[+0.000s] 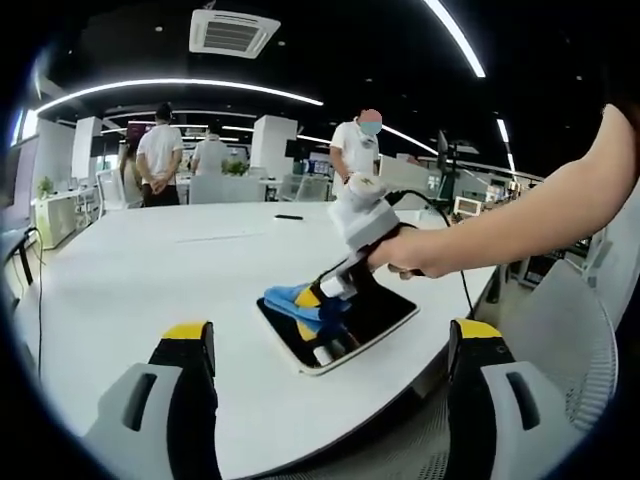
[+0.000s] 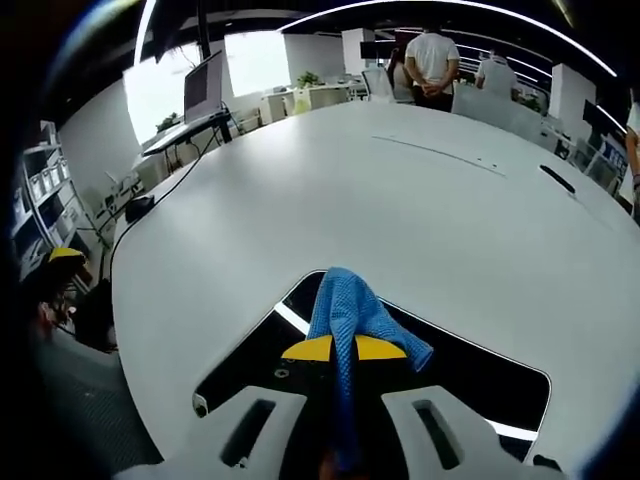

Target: Wipe the mirror surface with the cleaning cloth until all visible marks leave the cleaned area.

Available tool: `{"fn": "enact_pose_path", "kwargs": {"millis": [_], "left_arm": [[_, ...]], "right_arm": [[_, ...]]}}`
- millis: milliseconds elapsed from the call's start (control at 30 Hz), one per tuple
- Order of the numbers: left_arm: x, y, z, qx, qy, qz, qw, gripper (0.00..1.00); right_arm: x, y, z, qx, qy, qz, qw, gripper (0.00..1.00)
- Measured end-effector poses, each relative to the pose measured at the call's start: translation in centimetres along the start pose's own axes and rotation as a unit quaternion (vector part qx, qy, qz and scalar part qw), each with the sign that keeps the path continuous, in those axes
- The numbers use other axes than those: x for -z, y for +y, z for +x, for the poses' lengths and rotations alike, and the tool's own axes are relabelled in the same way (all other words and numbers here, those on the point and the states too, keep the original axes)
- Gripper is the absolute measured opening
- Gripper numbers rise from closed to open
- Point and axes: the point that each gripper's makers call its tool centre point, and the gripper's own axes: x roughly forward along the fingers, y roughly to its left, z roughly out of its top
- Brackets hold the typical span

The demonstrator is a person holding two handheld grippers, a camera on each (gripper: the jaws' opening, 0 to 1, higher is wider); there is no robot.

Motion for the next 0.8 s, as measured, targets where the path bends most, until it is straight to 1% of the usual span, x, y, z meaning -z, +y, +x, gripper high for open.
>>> {"fn": "enact_pose_path", "kwargs": {"millis": [67,200,333,500,600,800], "left_arm": [[0.0,0.0,0.0,0.0,0.0,0.0,1.0,0.96],[0.0,0.0,0.0,0.001,0.001,0.0,1.0,0.96],[0.1,0.0,0.0,0.001,0.002,0.001,1.0,0.96],[0.0,0.0,0.0,0.0,0.0,0.001,1.0,0.96],[0.0,0.0,0.0,0.0,0.0,0.001,1.0,0.96],[0.0,0.1,-0.1,0.0,0.0,0.001,1.0,0.96]], "right_arm": [[0.4,0.7,-0.4,-0.001,-0.001,-0.002,1.0,0.0],[0.7,1.1,-0.7,-0.004,-0.001,-0.005,1.0,0.0],[1.5,2.1,-1.5,-0.011,-0.004,-0.007,0.9999,0.0],[2.0,2.4,-1.9,-0.021,-0.005,0.005,0.9997,0.0],[2.3,2.7,-2.1,-0.025,-0.006,0.001,0.9997,0.0],[3.1,3.2,-2.7,-0.036,0.004,-0.009,0.9993,0.0]]}}
